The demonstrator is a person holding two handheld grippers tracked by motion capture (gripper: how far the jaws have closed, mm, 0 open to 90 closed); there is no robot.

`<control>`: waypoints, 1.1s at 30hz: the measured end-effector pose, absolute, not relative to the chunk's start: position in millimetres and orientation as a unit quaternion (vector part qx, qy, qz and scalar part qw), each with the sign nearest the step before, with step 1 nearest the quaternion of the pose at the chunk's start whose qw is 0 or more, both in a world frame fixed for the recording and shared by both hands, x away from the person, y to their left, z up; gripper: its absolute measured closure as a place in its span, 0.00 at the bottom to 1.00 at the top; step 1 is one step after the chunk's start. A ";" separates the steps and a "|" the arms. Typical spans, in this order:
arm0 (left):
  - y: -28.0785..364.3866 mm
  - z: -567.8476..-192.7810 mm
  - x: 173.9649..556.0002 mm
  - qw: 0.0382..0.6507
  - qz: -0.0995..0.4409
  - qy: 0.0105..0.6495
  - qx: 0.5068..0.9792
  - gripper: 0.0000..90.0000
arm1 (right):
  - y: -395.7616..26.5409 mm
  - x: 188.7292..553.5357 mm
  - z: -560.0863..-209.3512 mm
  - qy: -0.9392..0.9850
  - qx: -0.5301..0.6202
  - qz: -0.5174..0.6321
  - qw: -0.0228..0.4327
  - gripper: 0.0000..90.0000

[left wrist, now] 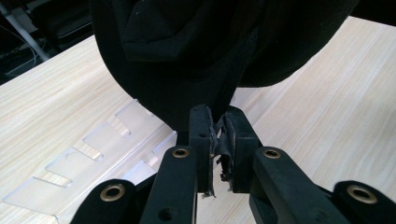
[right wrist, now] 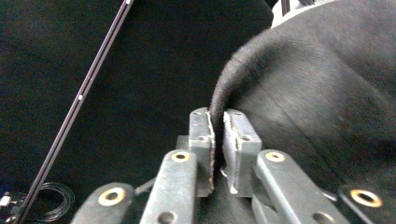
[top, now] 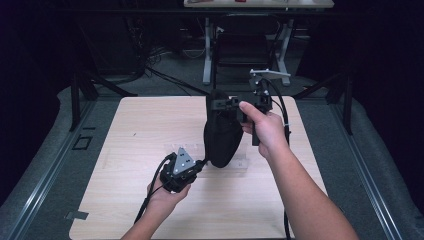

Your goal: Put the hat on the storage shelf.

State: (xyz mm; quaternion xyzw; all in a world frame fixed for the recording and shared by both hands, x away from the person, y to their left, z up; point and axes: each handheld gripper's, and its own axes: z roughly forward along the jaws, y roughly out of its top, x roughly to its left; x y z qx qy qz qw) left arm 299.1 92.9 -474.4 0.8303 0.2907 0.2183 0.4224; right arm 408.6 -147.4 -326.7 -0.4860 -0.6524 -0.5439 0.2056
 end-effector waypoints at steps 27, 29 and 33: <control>115.7 -490.7 302.0 0.387 0.232 0.313 0.836 0.95 | -176.8 396.1 -304.4 -0.660 -0.492 -0.546 0.157 0.85; 117.9 -497.4 303.0 0.382 0.225 0.326 0.835 0.95 | -180.0 395.9 -304.6 -0.660 -0.493 -0.545 0.155 0.85; 123.7 -504.9 302.8 0.391 0.218 0.335 0.829 0.94 | -183.9 395.7 -305.2 -0.659 -0.496 -0.545 0.150 0.85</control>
